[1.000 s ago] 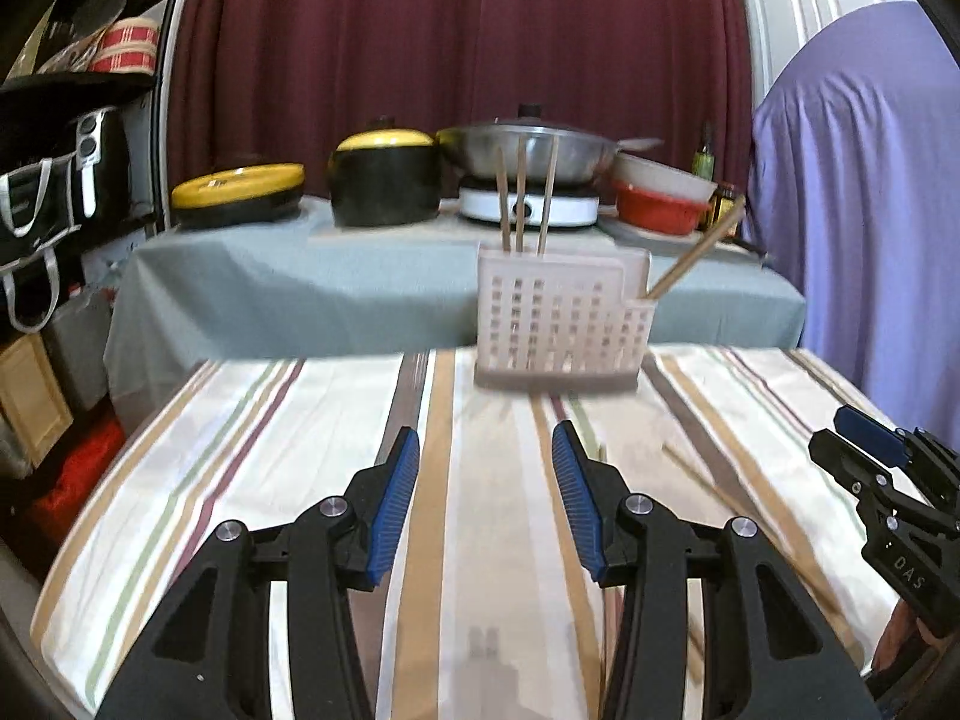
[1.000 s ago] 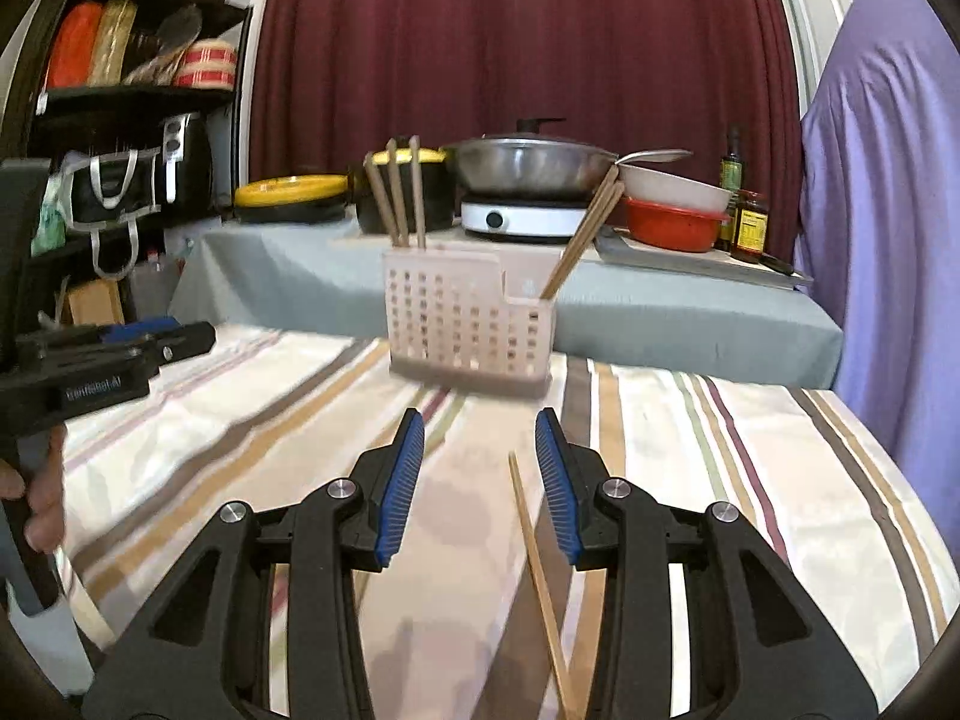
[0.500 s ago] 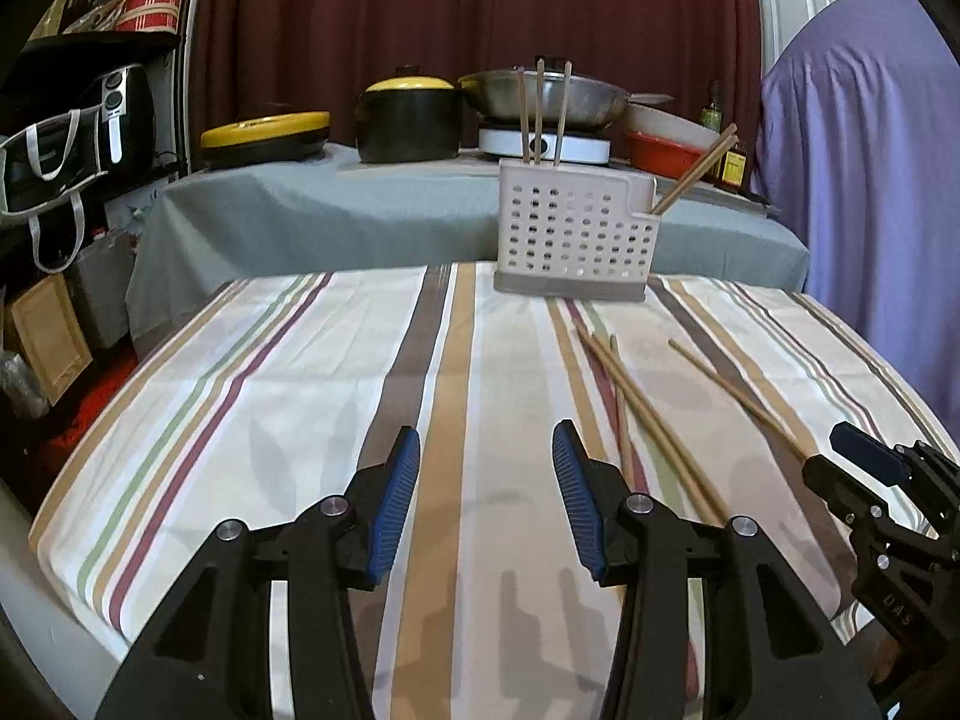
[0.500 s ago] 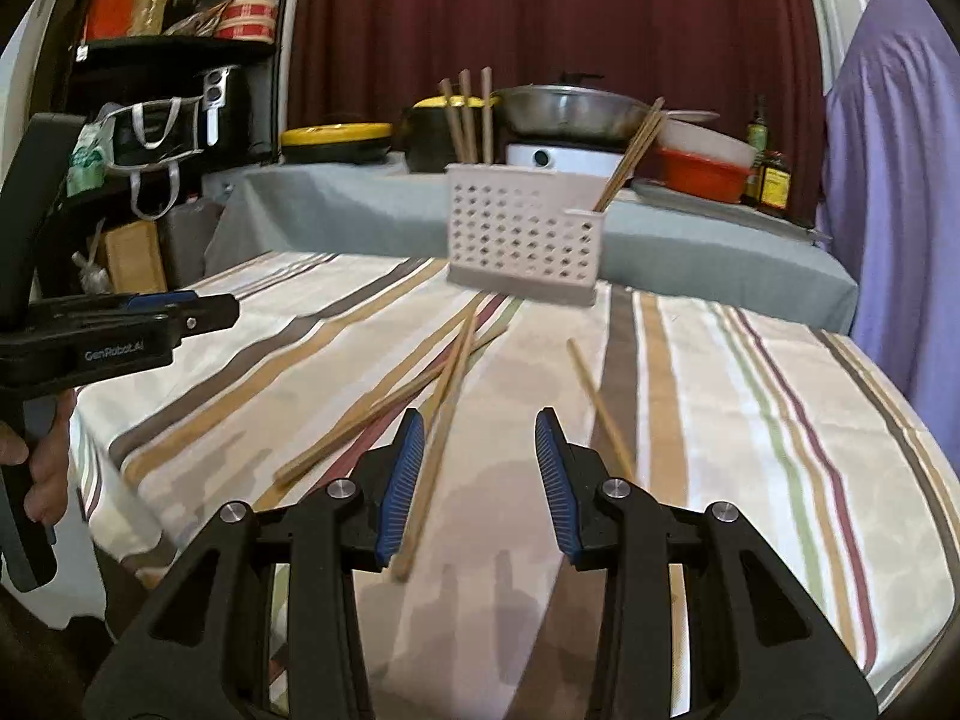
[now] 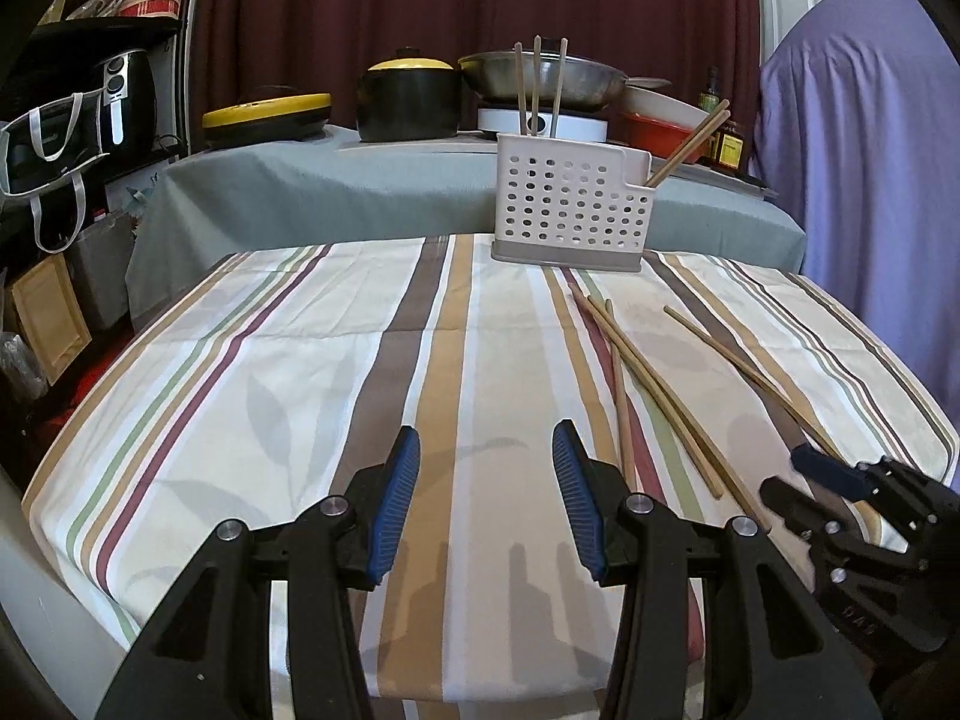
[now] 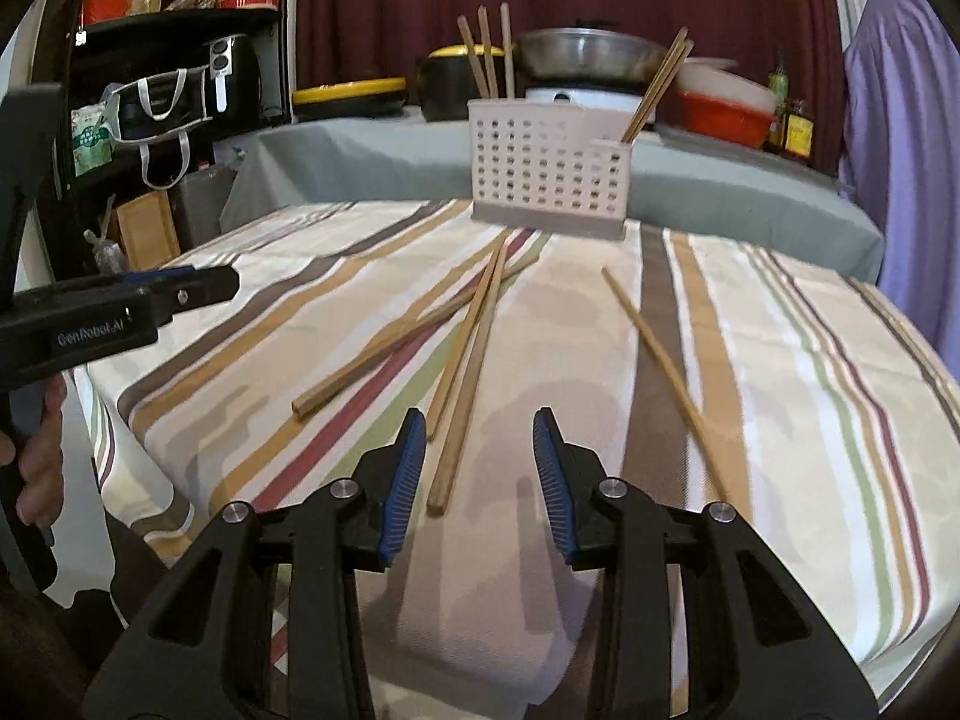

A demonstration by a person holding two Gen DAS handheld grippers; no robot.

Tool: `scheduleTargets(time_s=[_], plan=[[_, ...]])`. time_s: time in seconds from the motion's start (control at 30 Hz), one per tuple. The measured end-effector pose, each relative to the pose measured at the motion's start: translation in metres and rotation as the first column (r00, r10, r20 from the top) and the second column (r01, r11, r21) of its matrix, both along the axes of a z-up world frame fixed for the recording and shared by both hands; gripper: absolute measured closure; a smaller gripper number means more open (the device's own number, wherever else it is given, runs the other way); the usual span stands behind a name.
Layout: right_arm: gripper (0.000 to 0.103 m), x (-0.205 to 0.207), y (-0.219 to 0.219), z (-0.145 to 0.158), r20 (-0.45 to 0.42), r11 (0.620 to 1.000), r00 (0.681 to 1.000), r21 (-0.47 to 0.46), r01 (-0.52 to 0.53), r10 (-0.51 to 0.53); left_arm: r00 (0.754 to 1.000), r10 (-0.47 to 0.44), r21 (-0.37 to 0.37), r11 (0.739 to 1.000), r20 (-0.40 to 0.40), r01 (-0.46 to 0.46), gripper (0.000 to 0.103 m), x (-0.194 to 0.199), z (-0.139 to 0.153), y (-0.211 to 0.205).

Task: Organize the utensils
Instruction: 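Move both tools back down to the remaining chopsticks, then close the right tool on a chopstick while the left tool grasps another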

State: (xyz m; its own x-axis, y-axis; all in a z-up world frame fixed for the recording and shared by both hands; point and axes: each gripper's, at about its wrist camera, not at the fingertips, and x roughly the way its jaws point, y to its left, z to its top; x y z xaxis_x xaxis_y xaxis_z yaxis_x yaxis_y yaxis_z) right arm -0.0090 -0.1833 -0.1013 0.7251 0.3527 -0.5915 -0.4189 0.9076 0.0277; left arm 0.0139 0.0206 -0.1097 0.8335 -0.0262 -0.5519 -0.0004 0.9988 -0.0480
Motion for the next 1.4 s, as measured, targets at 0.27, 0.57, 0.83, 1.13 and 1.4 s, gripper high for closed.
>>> scheduleTargets(time_s=[0.27,0.57,0.83,1.13,1.4], plan=[[0.084,0.003,0.008,-0.012,-0.050,0.999,0.998,-0.027,-0.025,0.023,1.000,-0.006,0.000,1.000,-0.020,0.006,0.057,0.003,-0.006,-0.002],[0.097,0.006,-0.004,-0.009,-0.041,1.000,0.999,-0.004,0.016,-0.016,0.998,-0.051,-0.005,0.999,-0.042,0.051,0.057,0.001,-0.012,-0.015],[0.097,0.007,-0.016,-0.004,-0.007,0.999,0.999,-0.005,0.053,-0.053,0.989,-0.137,-0.014,0.991,-0.055,0.137,0.057,0.001,-0.017,-0.034],[0.097,0.010,-0.027,-0.003,-0.002,0.997,0.997,0.016,0.078,-0.078,0.973,-0.194,-0.056,0.981,-0.124,0.188,0.075,0.013,-0.037,-0.045],[0.097,0.010,-0.029,-0.003,-0.004,0.996,0.997,0.027,0.082,-0.082,0.971,-0.206,-0.054,0.978,-0.119,0.201,0.096,0.014,-0.038,-0.049]])
